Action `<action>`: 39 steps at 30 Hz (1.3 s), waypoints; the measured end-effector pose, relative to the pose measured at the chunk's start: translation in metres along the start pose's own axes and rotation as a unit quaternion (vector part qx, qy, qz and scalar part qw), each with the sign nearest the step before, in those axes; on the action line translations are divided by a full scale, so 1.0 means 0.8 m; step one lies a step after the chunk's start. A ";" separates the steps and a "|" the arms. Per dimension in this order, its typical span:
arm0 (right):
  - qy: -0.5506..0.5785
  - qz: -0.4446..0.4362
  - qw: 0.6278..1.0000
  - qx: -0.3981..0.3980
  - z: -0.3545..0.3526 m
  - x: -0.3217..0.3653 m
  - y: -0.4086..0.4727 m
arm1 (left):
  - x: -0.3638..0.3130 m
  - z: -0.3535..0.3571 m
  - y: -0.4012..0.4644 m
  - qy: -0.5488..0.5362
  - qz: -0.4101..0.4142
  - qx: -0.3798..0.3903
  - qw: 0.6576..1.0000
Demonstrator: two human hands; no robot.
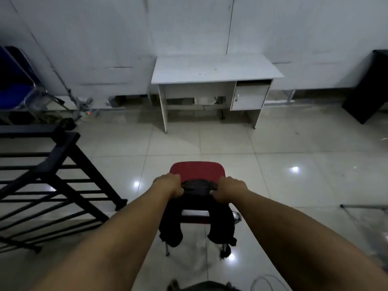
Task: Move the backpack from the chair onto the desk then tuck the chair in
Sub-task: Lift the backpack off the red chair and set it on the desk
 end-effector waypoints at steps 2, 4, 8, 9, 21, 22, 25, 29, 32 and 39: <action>0.007 0.017 0.992 0.125 0.025 0.000 0.004 | 0.002 0.020 0.008 -0.002 -0.027 0.101 0.994; 0.024 0.019 0.984 0.175 0.040 -0.003 0.003 | 0.007 0.034 0.013 0.016 -0.045 0.158 0.986; 0.048 0.005 0.987 0.156 0.032 -0.012 0.011 | 0.009 0.036 0.031 0.041 -0.037 0.177 0.983; 0.053 0.005 0.987 0.154 0.029 -0.015 0.013 | 0.009 0.034 0.034 0.042 -0.037 0.175 0.983; 0.012 -0.001 0.998 -0.069 0.013 -0.004 0.038 | 0.008 0.029 0.072 0.051 0.043 -0.021 0.998; 0.025 -0.001 0.997 -0.077 0.016 -0.005 0.043 | 0.007 0.036 0.079 0.057 0.050 0.007 0.997; 0.071 0.023 0.993 -0.094 0.025 -0.009 0.052 | 0.002 0.049 0.093 0.062 0.067 0.014 0.996; 0.150 0.062 0.982 -0.095 0.038 -0.008 0.060 | -0.007 0.044 0.113 0.086 0.094 -0.071 0.989; 0.136 0.071 0.984 -0.086 0.038 -0.011 0.067 | -0.012 0.032 0.128 0.080 0.104 -0.080 0.988; 0.117 0.136 0.982 -0.058 0.022 -0.024 0.086 | -0.050 -0.002 0.157 0.003 0.096 -0.088 0.992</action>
Point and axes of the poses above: each hand's wrist, its own y-axis towards the middle knuckle, its own z-axis out of the palm, x = y × z, the point moved 3 cm from there along y, towards the middle knuckle, and after that the axes turned 4 degrees about -z, right-handed, at the moved point
